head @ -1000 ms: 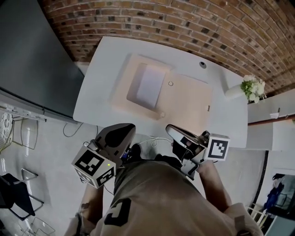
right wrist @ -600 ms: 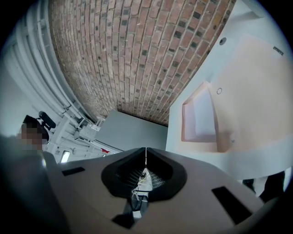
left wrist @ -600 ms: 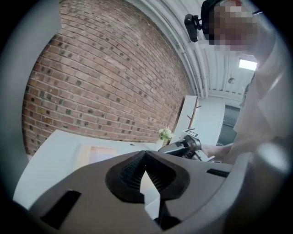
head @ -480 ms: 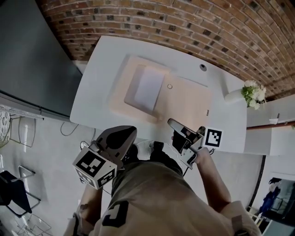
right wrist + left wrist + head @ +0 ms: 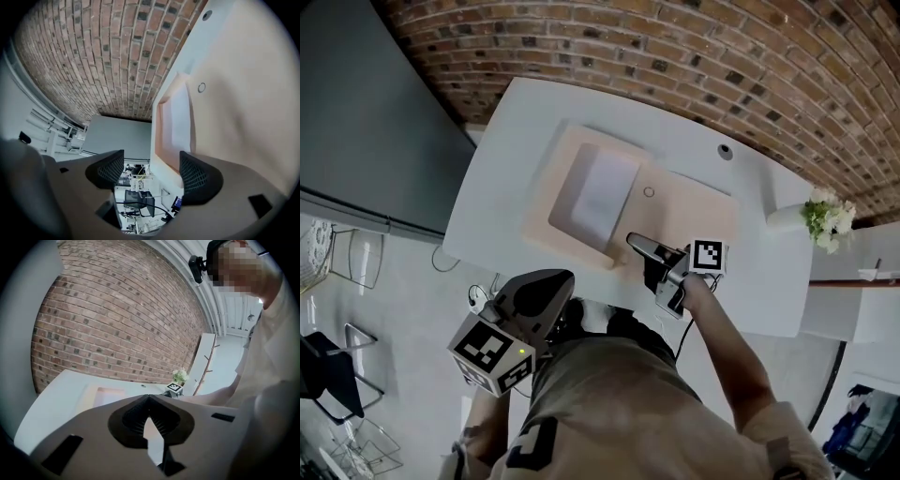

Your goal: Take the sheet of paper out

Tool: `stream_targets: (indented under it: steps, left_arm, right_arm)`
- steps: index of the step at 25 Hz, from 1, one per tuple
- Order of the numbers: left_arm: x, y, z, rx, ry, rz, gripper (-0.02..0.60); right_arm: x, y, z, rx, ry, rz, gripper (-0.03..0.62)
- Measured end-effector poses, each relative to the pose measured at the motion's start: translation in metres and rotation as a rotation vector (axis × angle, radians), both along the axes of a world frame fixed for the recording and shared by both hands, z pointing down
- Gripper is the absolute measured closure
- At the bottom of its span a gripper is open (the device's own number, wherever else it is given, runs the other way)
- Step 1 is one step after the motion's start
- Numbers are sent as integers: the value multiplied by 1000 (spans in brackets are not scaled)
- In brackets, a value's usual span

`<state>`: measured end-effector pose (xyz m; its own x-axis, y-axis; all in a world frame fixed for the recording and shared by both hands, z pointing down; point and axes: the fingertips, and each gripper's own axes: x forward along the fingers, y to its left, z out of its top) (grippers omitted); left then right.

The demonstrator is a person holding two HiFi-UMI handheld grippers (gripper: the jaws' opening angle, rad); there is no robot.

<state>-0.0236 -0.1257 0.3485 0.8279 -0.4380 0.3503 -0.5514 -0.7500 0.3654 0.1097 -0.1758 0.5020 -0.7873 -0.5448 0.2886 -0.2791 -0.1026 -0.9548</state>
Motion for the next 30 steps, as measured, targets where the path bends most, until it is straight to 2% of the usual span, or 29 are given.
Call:
stream_targets:
  steps: [8, 19, 30]
  left_arm:
    - [6, -8, 8, -25, -13, -22, 568]
    - [1, -15, 16, -61, 2, -21, 568]
    - [-21, -17, 24, -75, 20, -48, 568]
  right_arm:
    - [-4, -25, 48, -139, 41, -14, 233]
    - [-16, -45, 73, -196, 65, -10, 233]
    - [-29, -51, 85, -226, 56, 4, 233]
